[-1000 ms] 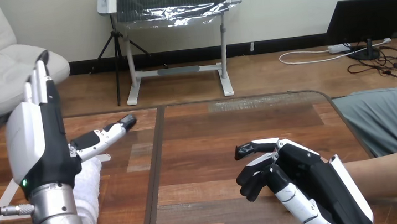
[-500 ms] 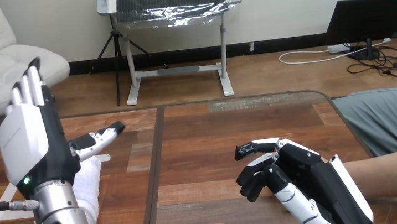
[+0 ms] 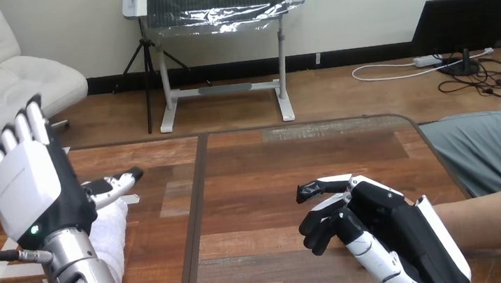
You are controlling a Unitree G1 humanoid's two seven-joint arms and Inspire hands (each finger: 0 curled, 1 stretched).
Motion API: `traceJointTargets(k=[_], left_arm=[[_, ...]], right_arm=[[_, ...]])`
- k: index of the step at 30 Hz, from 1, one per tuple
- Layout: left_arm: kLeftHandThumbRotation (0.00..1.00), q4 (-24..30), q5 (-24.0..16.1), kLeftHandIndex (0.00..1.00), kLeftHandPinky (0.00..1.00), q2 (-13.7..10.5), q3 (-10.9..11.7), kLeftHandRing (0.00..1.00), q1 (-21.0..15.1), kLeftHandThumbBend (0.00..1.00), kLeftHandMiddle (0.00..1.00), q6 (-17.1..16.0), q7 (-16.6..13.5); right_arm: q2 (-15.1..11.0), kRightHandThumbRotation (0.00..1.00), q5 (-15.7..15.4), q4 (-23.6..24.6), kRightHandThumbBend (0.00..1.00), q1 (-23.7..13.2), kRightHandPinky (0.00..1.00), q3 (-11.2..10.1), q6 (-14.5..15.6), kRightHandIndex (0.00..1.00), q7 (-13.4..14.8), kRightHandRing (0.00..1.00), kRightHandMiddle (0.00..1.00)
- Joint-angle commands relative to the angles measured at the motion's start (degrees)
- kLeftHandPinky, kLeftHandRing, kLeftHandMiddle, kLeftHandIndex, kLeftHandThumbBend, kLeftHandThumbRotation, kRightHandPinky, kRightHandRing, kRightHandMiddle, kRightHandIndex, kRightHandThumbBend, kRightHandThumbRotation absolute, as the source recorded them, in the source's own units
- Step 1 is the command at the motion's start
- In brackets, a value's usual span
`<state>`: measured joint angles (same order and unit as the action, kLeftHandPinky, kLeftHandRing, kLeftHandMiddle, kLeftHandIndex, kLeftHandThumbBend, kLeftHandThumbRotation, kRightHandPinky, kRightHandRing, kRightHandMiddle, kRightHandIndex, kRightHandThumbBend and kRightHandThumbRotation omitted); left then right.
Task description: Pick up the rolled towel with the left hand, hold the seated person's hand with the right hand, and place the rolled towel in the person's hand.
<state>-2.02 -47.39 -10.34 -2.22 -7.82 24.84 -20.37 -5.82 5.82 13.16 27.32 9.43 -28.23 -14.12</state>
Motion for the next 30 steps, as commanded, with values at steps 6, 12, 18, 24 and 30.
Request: traceJointTargets(k=[6,12,18,24,30], left_arm=[[0.31,-1.3,-2.4,0.99,1.00,-0.1,-2.5,0.99,-6.0,0.98,0.99,6.8,2.3],[0.32,-2.4,-2.3,0.99,1.00,-0.1,-3.4,0.98,-7.2,0.97,0.98,10.5,3.3],[0.31,-3.5,-1.5,0.98,1.00,0.2,-3.8,0.97,-8.1,0.97,0.97,12.2,3.0],[0.30,-4.4,-0.8,0.97,1.00,0.8,-4.0,0.96,-9.0,0.96,0.97,14.1,3.0],[0.32,-4.9,-1.0,0.97,1.00,0.9,-5.0,0.97,-10.0,0.95,0.97,17.5,4.8]], right_arm=[[0.7,0.65,0.2,1.1,0.61,-3.2,0.35,0.1,-1.8,0.61,0.0,0.43,0.50],[0.7,0.65,0.6,1.4,0.61,-3.2,0.35,0.1,-1.4,0.61,-0.1,0.43,0.49],[0.7,0.65,1.1,1.5,0.61,-3.1,0.35,0.2,-1.0,0.61,-0.3,0.43,0.49],[0.5,0.64,1.0,1.4,0.62,-3.2,0.35,0.0,-1.2,0.61,-0.3,0.43,0.49],[0.5,0.65,0.8,1.4,0.62,-3.3,0.35,0.0,-1.3,0.61,-0.3,0.43,0.49]])
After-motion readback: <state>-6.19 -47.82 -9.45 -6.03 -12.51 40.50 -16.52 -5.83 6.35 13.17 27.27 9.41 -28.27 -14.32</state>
